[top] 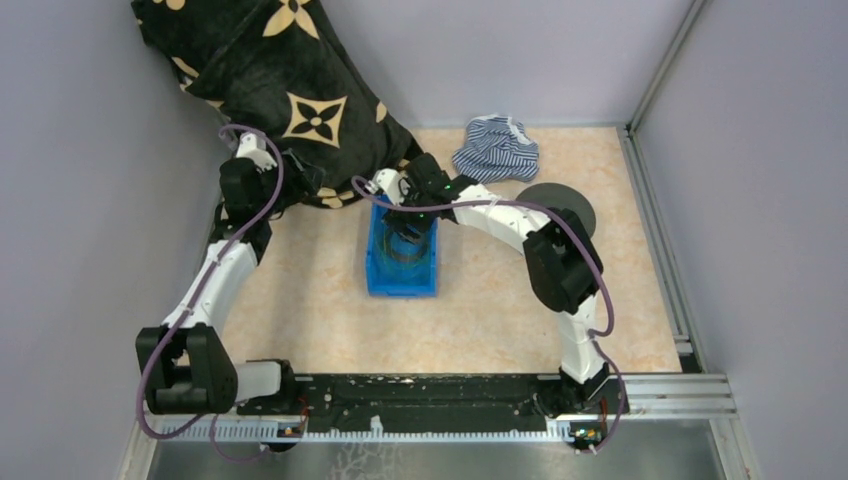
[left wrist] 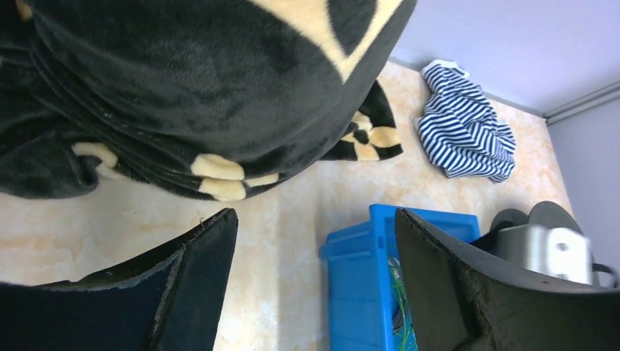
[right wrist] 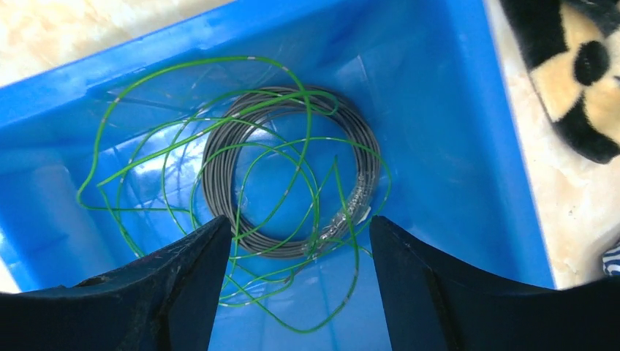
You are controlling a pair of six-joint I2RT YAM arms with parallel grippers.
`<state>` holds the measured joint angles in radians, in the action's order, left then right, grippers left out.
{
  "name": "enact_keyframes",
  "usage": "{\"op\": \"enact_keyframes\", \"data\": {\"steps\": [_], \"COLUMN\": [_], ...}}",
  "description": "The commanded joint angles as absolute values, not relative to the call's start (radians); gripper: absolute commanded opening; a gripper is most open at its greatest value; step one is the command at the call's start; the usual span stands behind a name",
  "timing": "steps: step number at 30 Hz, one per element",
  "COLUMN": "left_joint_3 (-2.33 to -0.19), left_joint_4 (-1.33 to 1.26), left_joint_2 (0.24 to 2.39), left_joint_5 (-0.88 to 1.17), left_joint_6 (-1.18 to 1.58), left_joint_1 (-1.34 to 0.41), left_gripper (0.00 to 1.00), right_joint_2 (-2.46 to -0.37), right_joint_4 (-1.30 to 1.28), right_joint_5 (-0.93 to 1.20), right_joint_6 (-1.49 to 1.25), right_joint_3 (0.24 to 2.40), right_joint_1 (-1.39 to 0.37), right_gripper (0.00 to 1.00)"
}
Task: Wrap the cables
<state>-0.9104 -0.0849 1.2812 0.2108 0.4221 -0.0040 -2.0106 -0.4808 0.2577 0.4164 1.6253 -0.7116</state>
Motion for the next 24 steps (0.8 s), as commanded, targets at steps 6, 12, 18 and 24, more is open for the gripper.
{"op": "enact_keyframes", "data": {"steps": [6, 12, 18, 24], "left_joint_3": [-0.895, -0.897, -0.938, -0.979], "left_joint_4": [-0.156, -0.158, -0.129, -0.077], "left_joint_2": [1.226, 1.223, 1.25, 1.303], "left_joint_5": [0.237, 0.245, 0.292, 0.388], "left_joint_6": [0.395, 0.378, 0.318, 0.277], "left_joint_1": [0.012, 0.023, 0.022, 0.02], "left_gripper": [0.84, 0.84, 0.84, 0.84], "right_joint_2": [-2.079, -2.006, -1.803, -1.57], "right_joint_4": [-0.506, -0.552, -0.535, -0.524], "right_joint_5": [0.188, 0.213, 0.229, 0.132], "right_joint_6": [0.506, 0.475, 0.41, 0.384], "right_joint_3": [1.731, 1.796, 1.797, 1.787], "right_joint_1": [-0.761, -0.759, -0.758, -0.756], "right_gripper": [0.38, 0.0, 0.0, 0.0]}}
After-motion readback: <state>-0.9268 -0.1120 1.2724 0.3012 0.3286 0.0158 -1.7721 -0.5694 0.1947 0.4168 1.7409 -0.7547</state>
